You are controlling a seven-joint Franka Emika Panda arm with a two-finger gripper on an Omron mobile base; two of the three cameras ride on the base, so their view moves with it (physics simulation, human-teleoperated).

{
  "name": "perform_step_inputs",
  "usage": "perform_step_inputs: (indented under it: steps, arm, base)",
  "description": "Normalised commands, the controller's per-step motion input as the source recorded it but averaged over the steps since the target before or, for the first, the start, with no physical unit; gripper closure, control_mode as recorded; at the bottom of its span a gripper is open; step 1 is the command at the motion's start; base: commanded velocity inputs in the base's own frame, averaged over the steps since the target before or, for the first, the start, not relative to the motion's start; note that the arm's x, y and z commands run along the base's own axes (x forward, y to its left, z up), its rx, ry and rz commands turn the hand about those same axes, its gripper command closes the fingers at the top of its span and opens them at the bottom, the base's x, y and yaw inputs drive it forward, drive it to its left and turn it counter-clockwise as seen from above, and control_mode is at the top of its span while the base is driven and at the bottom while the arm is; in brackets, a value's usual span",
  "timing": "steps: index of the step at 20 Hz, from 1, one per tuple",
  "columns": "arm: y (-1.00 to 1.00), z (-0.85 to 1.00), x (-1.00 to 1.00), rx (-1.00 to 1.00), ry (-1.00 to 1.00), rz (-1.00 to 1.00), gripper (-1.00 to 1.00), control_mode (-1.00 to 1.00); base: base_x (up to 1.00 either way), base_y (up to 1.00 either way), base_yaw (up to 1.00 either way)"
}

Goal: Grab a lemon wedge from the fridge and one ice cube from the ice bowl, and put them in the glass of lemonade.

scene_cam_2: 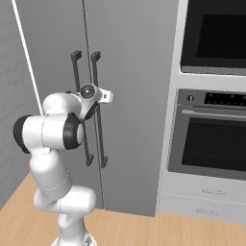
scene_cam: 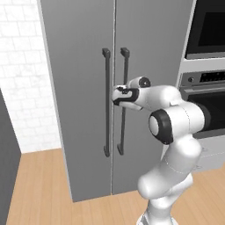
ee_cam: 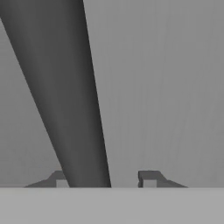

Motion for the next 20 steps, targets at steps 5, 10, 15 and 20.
perform_step_inputs:
  steps: [5, 10, 15, 20]
  arm:
    - [-0.61, 0.23, -0.74, 0.03, 0.00, -0.11, 1.00, -1.00]
    - [-0.78, 0.61, -0.99, 0.03, 0.00, -0.20, 1.00, -1.00]
    - [-0.74, 0.94, -0.97, 0.00, 0.00, -0.25, 1.00, -1.00]
    - [-0.64, 1.00, -0.88, 0.00, 0.00, -0.26, -1.00, -1.00]
  base:
    - [0.00, 0.00, 0.00]
    - [0.00, 0.00, 0.00]
    - [0.00, 0.00, 0.00]
    - [0.00, 0.00, 0.00]
